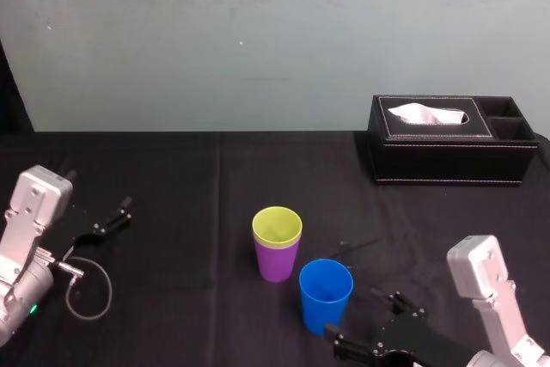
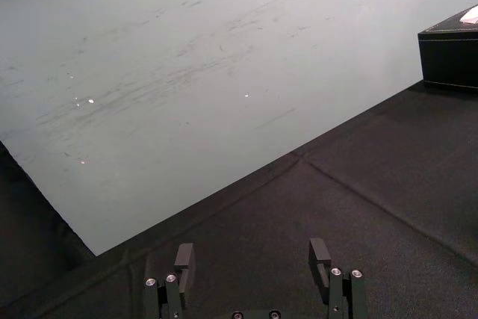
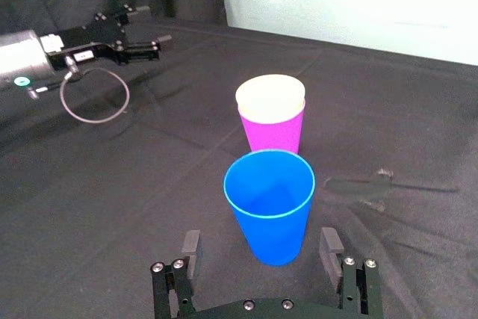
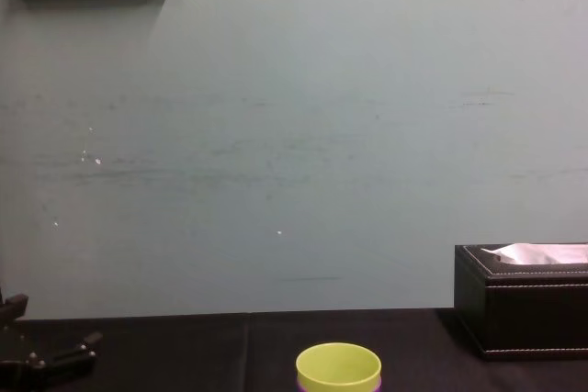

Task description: Stack the three plastic cups sequentially using one hand.

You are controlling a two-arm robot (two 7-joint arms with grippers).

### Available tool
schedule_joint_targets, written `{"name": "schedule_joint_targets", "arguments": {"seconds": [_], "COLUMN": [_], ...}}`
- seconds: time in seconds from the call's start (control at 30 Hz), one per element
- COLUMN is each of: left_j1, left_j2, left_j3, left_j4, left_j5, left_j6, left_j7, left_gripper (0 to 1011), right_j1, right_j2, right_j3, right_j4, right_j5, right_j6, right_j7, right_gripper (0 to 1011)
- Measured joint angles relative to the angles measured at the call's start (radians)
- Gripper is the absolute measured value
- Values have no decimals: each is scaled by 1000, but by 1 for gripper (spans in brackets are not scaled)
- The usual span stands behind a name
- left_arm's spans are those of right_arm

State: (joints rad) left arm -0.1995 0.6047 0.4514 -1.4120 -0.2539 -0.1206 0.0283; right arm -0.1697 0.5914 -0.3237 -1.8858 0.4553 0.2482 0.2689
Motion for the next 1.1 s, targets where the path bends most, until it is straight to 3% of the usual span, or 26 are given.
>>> {"name": "schedule_joint_targets", "arguments": {"seconds": [0.53,1.1], "left_j1": [0,0], "left_j2": [0,0], "left_j3": [0,0], "left_j4": [0,0], "left_j5": [0,0], "left_j6": [0,0], "left_j7": [0,0], "left_gripper": [1000,1000], "right_j1": [15,32], "right_j2": [-95,-170], "right_j3": [-38,-30], "right_j4": [102,166], "right_j5": [-107,-178], "right_j6": [-53,-117], "right_j7": [-22,-25], "right_gripper": [1003,1003]}}
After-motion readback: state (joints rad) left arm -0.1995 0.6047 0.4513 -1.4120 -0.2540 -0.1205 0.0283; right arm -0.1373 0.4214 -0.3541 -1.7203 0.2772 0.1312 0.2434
